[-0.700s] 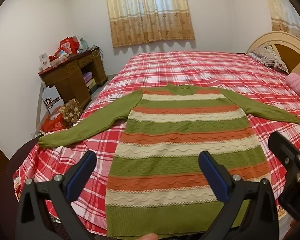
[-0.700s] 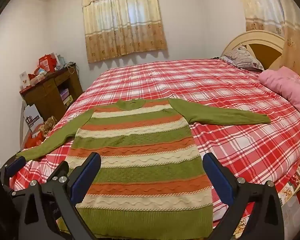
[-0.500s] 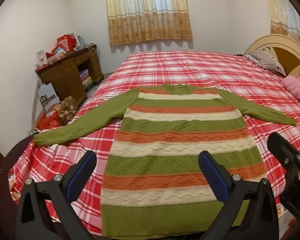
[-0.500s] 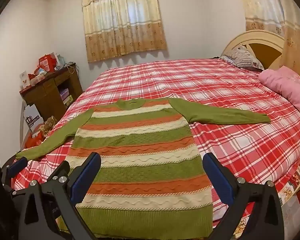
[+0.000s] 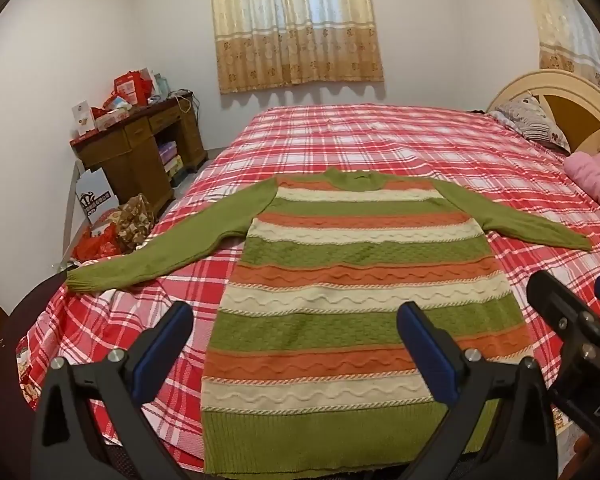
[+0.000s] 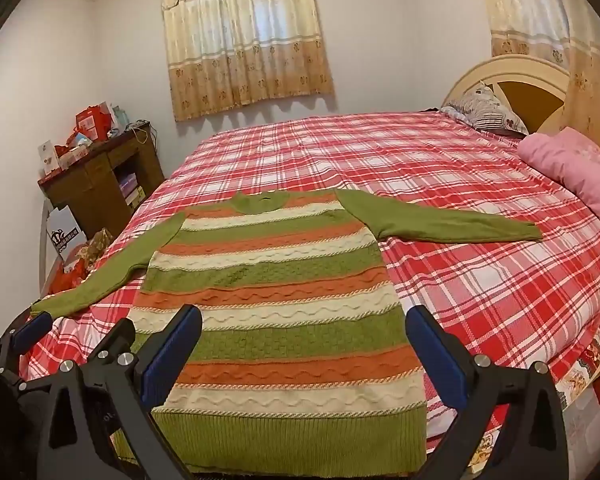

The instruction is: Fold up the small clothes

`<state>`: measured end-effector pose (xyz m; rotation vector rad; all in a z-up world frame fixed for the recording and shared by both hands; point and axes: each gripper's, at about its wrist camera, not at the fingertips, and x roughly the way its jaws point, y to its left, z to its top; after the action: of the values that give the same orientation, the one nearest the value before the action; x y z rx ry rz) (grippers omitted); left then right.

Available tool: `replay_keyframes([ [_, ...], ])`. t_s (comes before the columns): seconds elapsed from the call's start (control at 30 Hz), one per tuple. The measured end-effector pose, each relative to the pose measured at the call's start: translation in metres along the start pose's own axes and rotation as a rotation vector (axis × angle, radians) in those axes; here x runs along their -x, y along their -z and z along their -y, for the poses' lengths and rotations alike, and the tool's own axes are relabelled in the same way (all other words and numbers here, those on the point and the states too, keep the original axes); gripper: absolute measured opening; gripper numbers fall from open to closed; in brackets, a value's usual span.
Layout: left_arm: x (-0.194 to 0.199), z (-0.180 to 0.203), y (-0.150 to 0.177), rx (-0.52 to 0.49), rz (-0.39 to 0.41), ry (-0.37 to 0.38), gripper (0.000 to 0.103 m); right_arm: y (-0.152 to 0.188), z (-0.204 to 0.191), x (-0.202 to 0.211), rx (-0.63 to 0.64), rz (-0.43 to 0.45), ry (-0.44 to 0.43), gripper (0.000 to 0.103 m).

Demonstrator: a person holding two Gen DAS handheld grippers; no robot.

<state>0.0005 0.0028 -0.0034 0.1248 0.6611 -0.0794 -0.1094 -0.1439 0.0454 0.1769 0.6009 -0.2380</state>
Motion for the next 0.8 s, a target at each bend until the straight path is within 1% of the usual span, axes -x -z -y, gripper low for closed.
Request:
replay_keyframes([
  [0.8, -0.0003, 0.0015, 0.0004, -0.010, -0.006, 0.002, 0.103, 0.0017, 0.0034, -0.0031, -0.005, -0.014, -0.004, 0.102],
])
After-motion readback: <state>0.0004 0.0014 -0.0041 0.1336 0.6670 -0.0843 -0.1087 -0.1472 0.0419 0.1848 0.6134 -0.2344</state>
